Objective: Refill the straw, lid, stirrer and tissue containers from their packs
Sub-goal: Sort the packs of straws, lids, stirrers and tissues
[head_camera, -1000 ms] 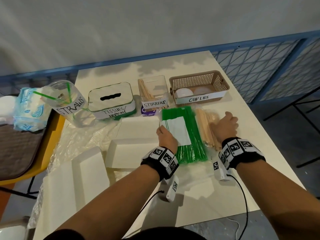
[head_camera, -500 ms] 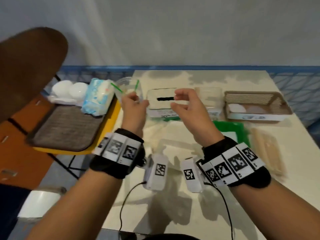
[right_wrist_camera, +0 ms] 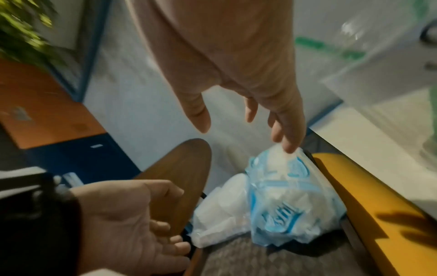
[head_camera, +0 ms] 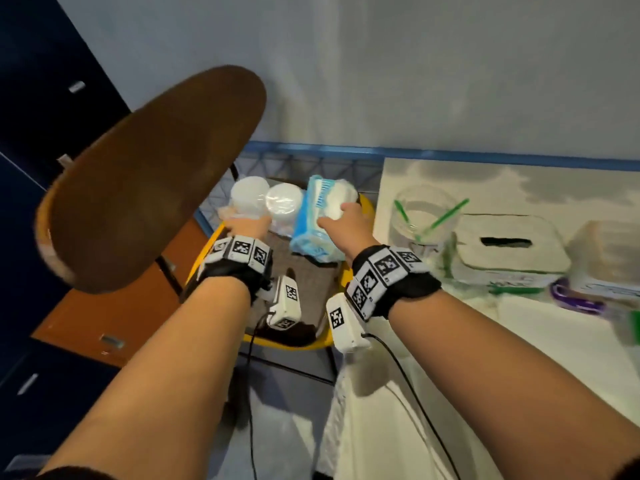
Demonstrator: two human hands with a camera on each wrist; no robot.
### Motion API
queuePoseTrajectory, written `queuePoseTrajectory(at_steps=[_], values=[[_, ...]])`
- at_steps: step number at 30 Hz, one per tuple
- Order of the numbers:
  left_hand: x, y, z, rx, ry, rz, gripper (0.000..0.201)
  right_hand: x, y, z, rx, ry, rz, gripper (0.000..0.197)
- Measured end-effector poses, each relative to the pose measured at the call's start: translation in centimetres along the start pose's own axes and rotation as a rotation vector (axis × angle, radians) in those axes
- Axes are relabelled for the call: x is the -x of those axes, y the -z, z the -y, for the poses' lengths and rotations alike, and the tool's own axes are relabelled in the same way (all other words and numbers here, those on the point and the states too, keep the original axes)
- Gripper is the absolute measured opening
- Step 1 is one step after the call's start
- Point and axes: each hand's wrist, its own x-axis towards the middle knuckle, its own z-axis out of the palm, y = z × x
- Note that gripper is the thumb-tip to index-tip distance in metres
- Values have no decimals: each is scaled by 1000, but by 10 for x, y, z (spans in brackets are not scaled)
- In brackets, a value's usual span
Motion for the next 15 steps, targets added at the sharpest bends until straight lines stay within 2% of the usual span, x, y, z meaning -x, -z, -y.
queuePoseTrajectory(at_steps=[3, 5, 8, 13, 15], values=[[-39, -6, 16, -90, 73, 109, 60, -36, -22, -10, 99, -86, -93, 70], [-69, -13, 25, 8, 145, 139, 68, -55, -30, -18, 113, -138, -143, 72], [-94, -21, 28, 121, 192, 144, 62, -77, -39, -28, 216, -198, -127, 80], [-111, -37, 21, 213, 308, 116, 113, -99, -52, -33, 316, -203, -104, 93], [-117, -40, 14, 222, 296, 93, 116, -102, -57, -32, 377, -214, -107, 97]])
